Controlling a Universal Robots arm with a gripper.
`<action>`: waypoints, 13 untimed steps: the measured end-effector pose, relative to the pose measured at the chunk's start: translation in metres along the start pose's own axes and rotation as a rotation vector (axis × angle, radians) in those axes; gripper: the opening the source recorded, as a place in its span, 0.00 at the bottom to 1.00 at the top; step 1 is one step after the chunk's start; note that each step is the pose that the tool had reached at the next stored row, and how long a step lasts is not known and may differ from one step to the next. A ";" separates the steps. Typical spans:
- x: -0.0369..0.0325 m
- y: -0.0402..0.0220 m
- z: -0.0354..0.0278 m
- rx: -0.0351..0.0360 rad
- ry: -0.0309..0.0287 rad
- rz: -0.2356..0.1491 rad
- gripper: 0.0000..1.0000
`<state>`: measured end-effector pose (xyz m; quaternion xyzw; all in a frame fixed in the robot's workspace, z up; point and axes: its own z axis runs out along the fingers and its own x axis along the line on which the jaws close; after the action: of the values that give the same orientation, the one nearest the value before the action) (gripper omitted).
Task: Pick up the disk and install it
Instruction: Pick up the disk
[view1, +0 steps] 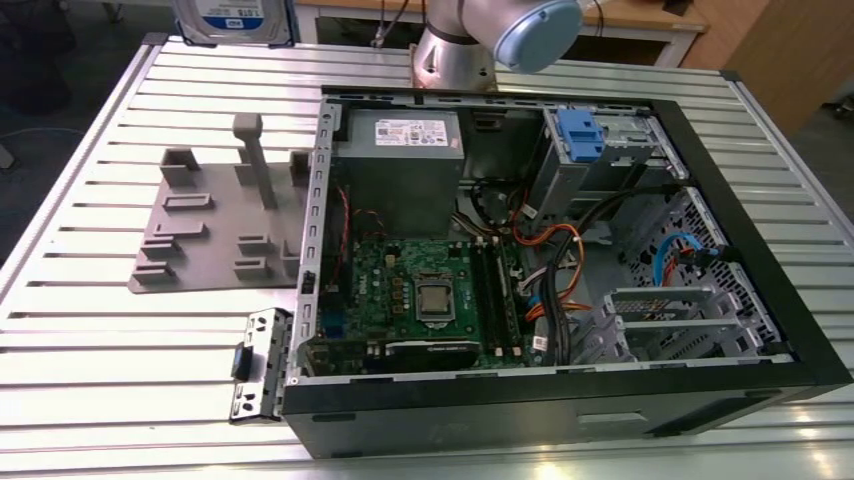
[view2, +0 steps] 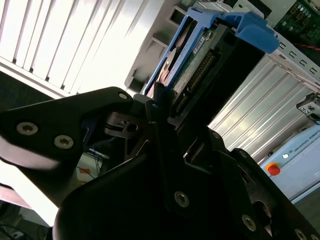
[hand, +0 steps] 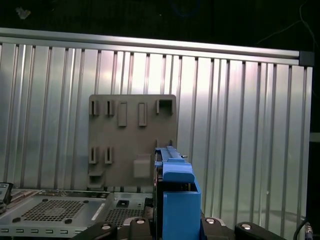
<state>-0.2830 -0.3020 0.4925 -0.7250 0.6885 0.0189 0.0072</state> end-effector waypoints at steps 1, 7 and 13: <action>0.0001 -0.0016 0.0000 -0.0001 0.0001 0.000 0.36; 0.0006 -0.0122 -0.0001 -0.0002 0.0007 0.000 0.36; 0.0012 -0.0224 -0.0001 -0.0004 0.0011 0.000 0.36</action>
<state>-0.2606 -0.3020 0.4922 -0.7250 0.6885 0.0186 0.0067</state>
